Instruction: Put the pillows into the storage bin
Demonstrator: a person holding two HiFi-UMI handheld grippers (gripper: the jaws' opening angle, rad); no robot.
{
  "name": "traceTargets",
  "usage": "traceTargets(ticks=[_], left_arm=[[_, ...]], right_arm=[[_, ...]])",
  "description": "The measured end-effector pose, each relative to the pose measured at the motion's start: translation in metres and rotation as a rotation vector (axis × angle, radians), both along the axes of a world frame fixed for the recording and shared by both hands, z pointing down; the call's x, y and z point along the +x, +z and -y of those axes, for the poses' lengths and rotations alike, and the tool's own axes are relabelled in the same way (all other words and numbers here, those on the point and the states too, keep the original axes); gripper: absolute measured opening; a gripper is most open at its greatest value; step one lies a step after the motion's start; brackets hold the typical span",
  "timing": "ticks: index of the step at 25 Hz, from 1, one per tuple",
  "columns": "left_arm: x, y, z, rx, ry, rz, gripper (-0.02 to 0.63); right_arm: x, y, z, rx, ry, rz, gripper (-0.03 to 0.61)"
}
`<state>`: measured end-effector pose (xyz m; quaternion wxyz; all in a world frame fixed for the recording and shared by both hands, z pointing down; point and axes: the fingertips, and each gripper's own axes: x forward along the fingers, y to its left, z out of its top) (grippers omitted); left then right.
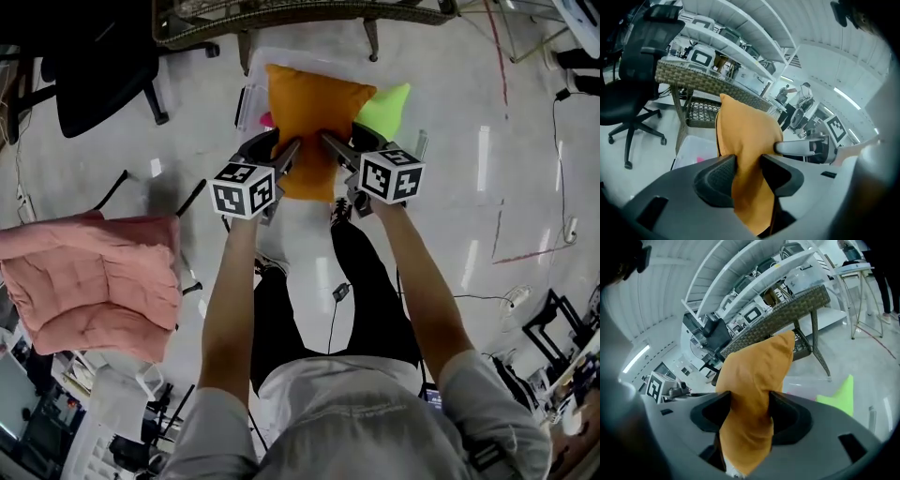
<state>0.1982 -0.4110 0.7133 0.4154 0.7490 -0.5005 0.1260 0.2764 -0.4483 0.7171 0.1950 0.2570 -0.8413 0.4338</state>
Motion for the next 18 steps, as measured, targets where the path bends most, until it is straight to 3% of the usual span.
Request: traceTargets(ticks=[11, 18], left_arm=[[-0.009, 0.137, 0.033, -0.119, 0.002, 0.011, 0.193], [-0.009, 0.197, 0.034, -0.214, 0.009, 0.029, 0.2]], right_arm=[[-0.009, 0.139, 0.032, -0.114, -0.023, -0.057, 0.285], [-0.004, 0.207, 0.034, -0.197, -0.044, -0.139, 0.307]])
